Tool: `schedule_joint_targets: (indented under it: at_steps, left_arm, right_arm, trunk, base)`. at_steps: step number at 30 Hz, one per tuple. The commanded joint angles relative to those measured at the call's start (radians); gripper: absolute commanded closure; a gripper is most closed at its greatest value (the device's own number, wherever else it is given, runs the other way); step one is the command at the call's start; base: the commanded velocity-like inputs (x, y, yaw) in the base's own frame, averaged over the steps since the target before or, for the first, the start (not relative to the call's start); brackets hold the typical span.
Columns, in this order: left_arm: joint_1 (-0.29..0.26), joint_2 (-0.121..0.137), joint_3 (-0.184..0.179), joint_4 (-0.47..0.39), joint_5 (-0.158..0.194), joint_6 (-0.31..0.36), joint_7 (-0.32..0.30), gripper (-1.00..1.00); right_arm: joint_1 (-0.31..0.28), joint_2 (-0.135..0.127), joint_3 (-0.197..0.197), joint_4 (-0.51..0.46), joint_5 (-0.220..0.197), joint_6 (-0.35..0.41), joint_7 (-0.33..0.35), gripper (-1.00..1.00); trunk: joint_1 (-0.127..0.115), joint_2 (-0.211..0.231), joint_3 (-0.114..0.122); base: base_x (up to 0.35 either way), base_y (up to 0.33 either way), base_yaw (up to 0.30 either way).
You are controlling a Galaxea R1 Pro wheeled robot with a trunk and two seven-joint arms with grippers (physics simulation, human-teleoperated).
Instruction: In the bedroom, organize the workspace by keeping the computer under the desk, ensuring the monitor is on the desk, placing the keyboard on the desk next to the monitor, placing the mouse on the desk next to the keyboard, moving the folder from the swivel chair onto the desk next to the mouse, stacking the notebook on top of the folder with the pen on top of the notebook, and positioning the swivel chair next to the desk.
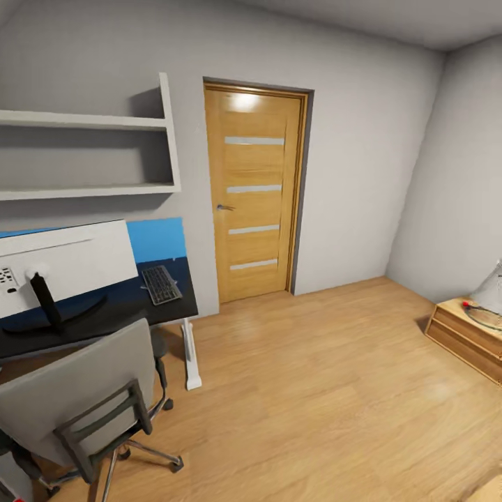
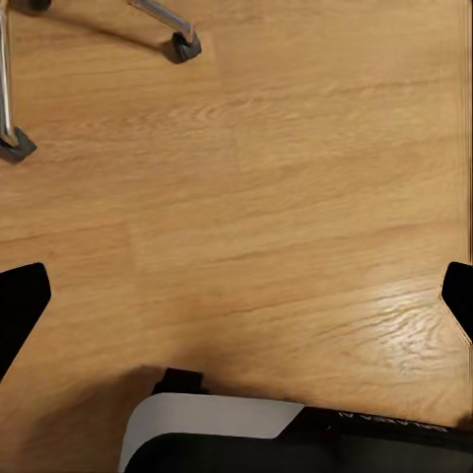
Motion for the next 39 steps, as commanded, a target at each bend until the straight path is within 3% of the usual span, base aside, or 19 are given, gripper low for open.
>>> schedule_joint_targets:
  at_steps: [1, 7, 19, 32, 39]
  left_arm:
    - [0.0, 0.0, 0.003, 0.0, 0.005, -0.002, -0.002, -1.0]
    - [0.001, 0.0, 0.003, 0.0, 0.005, -0.002, -0.002, -1.0]
    - [0.0, 0.0, 0.003, 0.0, 0.005, -0.002, -0.002, -1.0]
    - [0.0, 0.0, 0.003, 0.0, 0.005, -0.001, -0.002, -1.0]
    - [0.001, -0.001, 0.003, 0.001, 0.005, 0.0, -0.002, -1.0]
  right_arm:
    - [-0.001, 0.001, -0.006, 0.001, 0.0, -0.003, 0.003, -1.0]
    - [-0.001, 0.001, -0.007, 0.001, 0.0, -0.003, 0.003, -1.0]
    - [-0.001, 0.001, -0.007, 0.002, 0.0, -0.002, 0.002, -1.0]
    - [-0.001, -0.001, -0.007, 0.003, 0.0, -0.003, 0.003, -1.0]
    - [-0.001, 0.0, -0.007, 0.003, 0.0, -0.003, 0.003, -1.0]
  trunk:
    - [0.001, -0.001, -0.001]
    - [0.001, -0.001, -0.001]
    - [0.001, -0.001, -0.001]
    - [0.001, -0.001, -0.001]
    - [0.001, -0.001, -0.001]
  base:
    - [0.312, 0.0, -0.298]
    - [0.321, 0.054, -0.24]
    - [0.312, 0.153, -0.024]
    - [0.062, 0.041, -0.222]
    - [0.252, 0.001, -0.266]
